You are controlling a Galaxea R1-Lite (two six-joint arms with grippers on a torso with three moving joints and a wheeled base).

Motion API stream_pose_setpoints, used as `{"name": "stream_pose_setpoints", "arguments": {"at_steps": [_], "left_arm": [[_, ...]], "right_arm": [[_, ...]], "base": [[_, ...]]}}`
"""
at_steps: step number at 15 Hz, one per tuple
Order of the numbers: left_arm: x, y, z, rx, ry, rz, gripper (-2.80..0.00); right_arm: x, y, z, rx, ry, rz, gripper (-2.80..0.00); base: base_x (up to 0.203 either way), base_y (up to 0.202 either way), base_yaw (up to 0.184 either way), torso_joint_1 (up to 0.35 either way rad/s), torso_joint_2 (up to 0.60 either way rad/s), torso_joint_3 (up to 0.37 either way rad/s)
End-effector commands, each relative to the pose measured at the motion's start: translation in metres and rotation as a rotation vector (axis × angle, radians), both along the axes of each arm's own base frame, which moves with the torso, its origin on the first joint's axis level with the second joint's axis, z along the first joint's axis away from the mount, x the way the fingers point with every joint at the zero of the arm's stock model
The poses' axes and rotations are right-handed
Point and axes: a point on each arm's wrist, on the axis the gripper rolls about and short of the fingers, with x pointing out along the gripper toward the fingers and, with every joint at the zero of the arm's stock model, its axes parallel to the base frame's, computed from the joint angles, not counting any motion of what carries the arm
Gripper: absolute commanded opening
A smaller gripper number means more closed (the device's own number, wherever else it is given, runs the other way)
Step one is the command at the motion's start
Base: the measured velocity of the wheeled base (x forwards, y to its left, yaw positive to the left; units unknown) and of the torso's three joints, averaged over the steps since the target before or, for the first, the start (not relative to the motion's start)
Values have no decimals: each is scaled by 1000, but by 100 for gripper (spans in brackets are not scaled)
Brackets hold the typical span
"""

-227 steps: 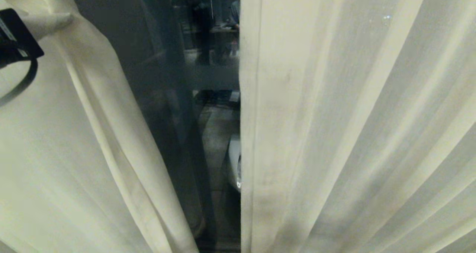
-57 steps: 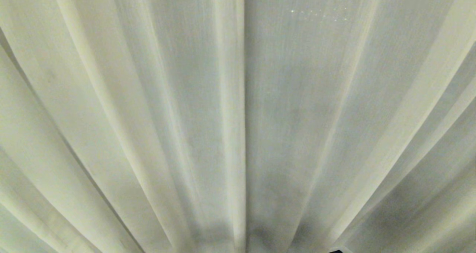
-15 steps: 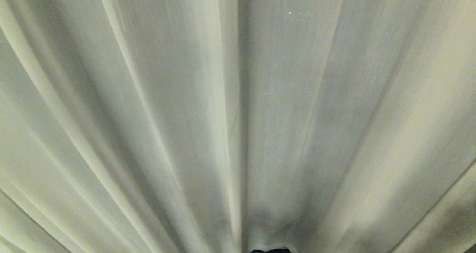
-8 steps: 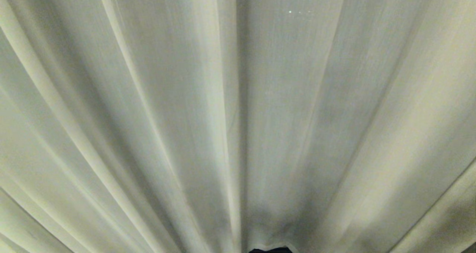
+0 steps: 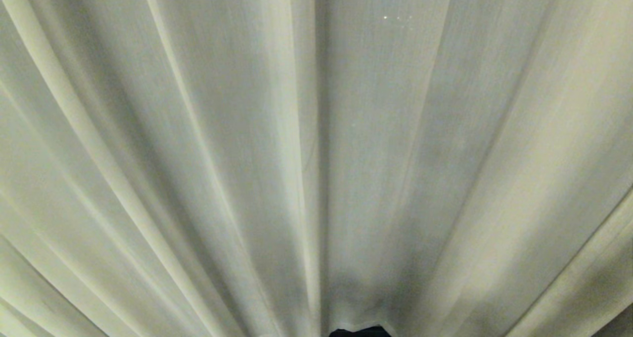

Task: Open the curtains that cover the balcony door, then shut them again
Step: Close the outer curtains on both sides

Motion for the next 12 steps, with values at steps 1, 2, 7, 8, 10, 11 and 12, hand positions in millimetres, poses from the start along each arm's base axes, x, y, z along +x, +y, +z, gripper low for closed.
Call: {"name": "stream_pose_setpoints", "arguments": {"at_steps": [1,2,7,8,10,11,12], "left_arm": [[0,0,0,-1,-1,1,-280],[0,0,0,-1,-1,1,-280],[0,0,0,-1,-1,1,-280],[0,0,0,-1,-1,1,-280],[0,0,0,-1,-1,1,-280],[0,0,0,-1,-1,1,-280],[0,0,0,-1,-1,1,-280]], "right_arm": [[0,0,0,0,2,-1,-280],[0,0,0,0,2,1,-280],[0,0,0,-3,-1,1,-280],[0,0,0,-7,-1,-1,-280],[-3,0,11,-14,-38,4,-280],[-6,0,20,-15,-61,10,-280],[-9,0,33,-14,-79,13,-280]], "base": [[0,0,0,0,0,0],[0,0,0,0,0,0],[0,0,0,0,0,0],[0,0,0,0,0,0],[0,0,0,0,0,0],[0,0,0,0,0,0],[0,0,0,0,0,0]]}}
